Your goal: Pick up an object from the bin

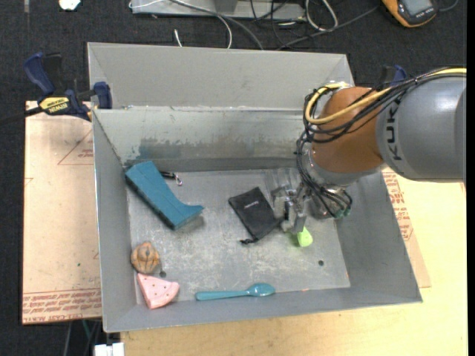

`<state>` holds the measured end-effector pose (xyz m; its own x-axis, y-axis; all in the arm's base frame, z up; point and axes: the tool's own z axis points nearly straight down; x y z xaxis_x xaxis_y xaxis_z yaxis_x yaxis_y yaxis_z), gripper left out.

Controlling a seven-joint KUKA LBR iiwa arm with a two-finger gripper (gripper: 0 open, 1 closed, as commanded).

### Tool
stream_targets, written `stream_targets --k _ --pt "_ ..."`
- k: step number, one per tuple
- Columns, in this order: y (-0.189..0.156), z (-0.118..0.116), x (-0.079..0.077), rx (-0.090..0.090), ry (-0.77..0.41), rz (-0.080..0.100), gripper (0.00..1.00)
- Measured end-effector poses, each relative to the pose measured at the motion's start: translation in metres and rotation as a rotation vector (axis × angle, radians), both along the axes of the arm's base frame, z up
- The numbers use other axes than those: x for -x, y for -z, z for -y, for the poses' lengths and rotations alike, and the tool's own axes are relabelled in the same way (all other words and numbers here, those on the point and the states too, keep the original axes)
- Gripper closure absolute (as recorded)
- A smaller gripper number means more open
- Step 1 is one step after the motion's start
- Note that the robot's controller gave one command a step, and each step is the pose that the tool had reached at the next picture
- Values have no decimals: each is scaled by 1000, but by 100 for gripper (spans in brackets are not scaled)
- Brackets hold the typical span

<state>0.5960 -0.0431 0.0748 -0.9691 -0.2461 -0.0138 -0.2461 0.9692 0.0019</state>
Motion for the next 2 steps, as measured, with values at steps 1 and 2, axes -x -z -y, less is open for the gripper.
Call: stream_targets --k 1,2 --pt "-18 -1 3 -1 1 -11 100" --pt "-64 -1 0 0 1 -1 100"
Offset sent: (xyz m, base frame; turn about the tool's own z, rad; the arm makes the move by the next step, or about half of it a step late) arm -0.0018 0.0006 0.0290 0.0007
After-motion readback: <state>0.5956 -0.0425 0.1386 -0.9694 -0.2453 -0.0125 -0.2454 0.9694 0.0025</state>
